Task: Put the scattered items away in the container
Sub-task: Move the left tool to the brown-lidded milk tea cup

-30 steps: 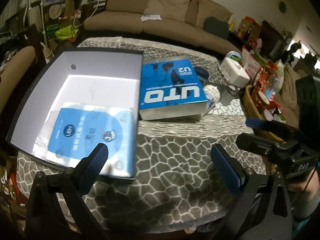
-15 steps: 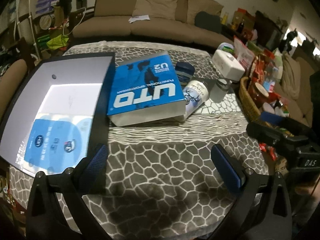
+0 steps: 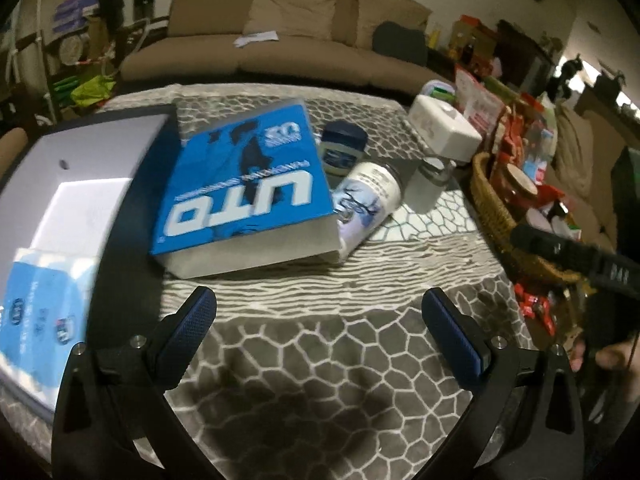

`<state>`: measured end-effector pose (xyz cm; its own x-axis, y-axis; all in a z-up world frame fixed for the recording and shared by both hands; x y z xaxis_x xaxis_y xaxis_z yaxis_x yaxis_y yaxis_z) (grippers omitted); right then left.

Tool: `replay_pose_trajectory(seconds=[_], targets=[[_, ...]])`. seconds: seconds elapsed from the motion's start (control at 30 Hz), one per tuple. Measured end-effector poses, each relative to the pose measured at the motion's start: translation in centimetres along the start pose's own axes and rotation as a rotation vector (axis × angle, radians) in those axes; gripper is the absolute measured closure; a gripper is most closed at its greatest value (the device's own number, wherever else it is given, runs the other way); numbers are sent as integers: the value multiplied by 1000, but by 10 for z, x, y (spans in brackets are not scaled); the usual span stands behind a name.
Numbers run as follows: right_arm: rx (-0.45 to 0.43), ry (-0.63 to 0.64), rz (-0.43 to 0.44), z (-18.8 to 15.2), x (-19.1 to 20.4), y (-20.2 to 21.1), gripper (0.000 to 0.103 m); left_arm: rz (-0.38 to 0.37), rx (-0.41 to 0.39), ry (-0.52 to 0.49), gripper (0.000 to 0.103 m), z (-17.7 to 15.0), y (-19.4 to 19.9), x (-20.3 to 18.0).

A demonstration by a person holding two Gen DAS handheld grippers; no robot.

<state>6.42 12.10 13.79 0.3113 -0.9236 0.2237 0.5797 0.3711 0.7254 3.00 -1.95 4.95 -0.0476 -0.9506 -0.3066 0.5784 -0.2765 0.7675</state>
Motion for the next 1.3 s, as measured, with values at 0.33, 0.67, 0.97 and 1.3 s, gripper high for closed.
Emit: replay_pose_trajectory(seconds=[0.33,0.67,0.97,1.3], targets=[[20,-240,84,7,-59,-41,0,16,4,-232,0,-2,-53,-45],[-15,-288,128,20,-71,-46,0,59,-59,-475,0,48,-97,-110],[5,-303,111,16,-84,-46,0,142,29,-508,0,65,-155,-88],[30,-279,152,16,-72,-54,0,165,140,-623,0,60,-175,-90]])
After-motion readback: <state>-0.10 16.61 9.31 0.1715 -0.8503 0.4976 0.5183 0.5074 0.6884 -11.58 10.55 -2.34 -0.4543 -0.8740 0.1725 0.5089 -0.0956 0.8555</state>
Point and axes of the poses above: each gripper's, at about its wrist camera, not at the fingertips, and y roughly against the way its jaws point, x to its left, z to its top, the point moved 9 cm from there along -y, roughly the way its jaws point, and after that the axes turned 11 degrees about y, right-handed, at the moved point
